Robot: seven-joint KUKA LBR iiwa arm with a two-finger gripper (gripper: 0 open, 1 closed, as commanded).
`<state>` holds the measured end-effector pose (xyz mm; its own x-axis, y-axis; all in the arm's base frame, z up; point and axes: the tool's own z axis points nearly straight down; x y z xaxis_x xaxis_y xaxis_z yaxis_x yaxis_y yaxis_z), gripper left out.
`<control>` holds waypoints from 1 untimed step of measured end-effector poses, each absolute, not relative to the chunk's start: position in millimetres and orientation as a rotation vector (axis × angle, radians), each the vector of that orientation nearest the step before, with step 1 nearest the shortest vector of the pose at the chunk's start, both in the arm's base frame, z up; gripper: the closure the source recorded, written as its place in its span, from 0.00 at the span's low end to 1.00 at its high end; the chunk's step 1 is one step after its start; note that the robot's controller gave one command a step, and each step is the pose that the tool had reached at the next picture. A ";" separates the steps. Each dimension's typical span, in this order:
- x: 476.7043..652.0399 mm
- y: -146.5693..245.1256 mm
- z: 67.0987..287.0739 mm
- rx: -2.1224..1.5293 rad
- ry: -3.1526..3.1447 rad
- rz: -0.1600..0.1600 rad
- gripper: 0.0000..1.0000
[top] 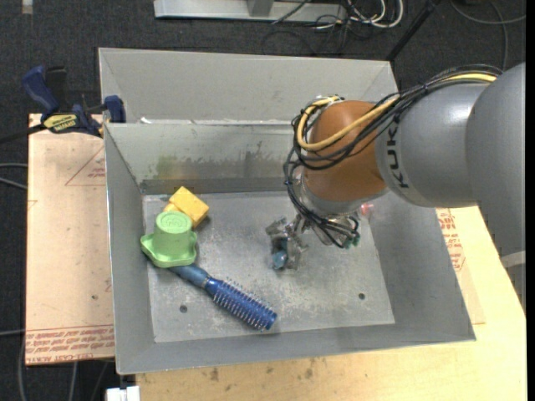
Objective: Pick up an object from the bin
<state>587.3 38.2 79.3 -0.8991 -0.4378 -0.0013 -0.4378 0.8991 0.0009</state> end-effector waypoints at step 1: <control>568.2 44.9 202.9 -0.727 3.045 -0.001 1.00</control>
Offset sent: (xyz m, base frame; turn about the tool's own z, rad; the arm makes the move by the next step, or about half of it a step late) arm -0.0212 0.0053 0.1187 -0.0156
